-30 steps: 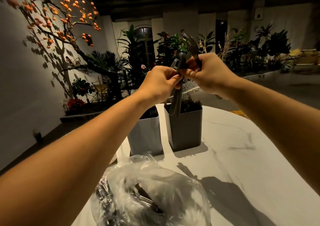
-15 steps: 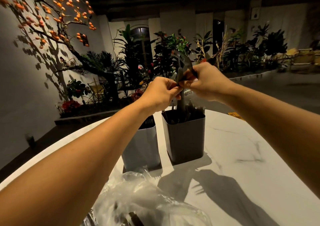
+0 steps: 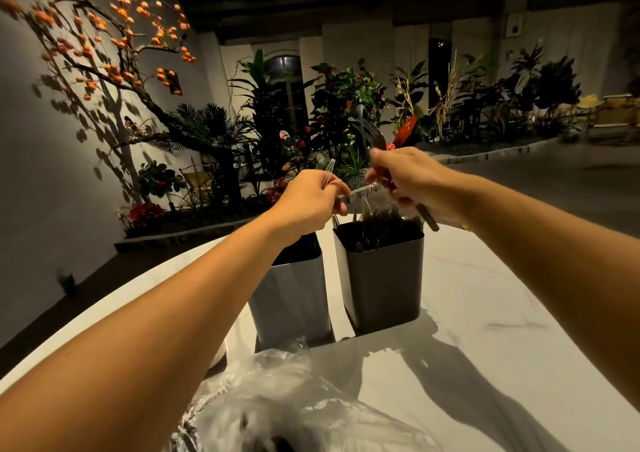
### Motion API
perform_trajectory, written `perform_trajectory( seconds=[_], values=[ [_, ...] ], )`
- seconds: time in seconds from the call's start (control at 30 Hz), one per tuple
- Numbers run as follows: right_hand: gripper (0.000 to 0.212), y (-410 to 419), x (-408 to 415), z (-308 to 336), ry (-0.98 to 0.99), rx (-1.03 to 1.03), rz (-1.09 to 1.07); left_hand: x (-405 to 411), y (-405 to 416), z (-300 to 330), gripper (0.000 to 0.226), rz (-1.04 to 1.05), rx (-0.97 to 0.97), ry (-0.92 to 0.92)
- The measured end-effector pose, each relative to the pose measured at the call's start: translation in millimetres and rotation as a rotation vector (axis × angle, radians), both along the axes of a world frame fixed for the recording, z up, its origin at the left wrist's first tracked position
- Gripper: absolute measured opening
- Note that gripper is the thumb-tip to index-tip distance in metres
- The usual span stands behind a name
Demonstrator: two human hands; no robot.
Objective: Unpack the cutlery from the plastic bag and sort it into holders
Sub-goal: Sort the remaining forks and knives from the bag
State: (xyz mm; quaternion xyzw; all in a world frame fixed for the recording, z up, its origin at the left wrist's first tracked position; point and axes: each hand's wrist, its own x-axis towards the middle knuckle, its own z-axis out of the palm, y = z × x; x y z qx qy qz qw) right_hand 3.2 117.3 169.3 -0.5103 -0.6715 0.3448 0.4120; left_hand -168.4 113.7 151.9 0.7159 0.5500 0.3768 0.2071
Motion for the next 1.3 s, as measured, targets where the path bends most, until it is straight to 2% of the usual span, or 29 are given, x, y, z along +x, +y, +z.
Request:
perform_trajectory(
  seconds=[0.07,0.17,0.27,0.4,0.47,0.57,0.77,0.93,1.07,1.3],
  values=[
    [0.047,-10,-10,1,0.079,-0.004,0.064,-3,-8,2,0.034,-0.029,-0.017,-0.103],
    [0.047,-20,-28,1,0.001,0.089,0.096,-11,-24,7,0.038,-0.070,-0.029,-0.214],
    [0.043,-31,-43,0,0.059,0.112,0.138,-26,-39,13,0.033,-0.135,-0.090,-0.303],
    [0.037,-39,-58,-1,0.123,0.106,0.256,-53,-54,18,0.020,-0.111,-0.074,-0.188],
    [0.038,-43,-65,2,0.102,0.106,0.261,-65,-60,18,0.020,-0.084,-0.067,-0.134],
    [0.035,-50,-79,8,0.040,0.123,0.293,-80,-68,16,0.014,-0.056,-0.011,-0.144],
    [0.012,-50,-88,21,0.191,0.389,0.153,-93,-63,12,0.005,0.032,0.110,-0.127],
    [0.016,-39,-88,19,0.020,0.532,0.108,-90,-55,6,0.011,0.043,0.082,-0.098],
    [0.018,-32,-88,11,-0.006,0.483,0.137,-87,-49,0,0.013,0.028,0.121,-0.119],
    [0.011,-13,-93,-22,-0.178,0.431,0.152,-87,-37,-19,0.015,0.017,0.149,-0.108]
  ],
)
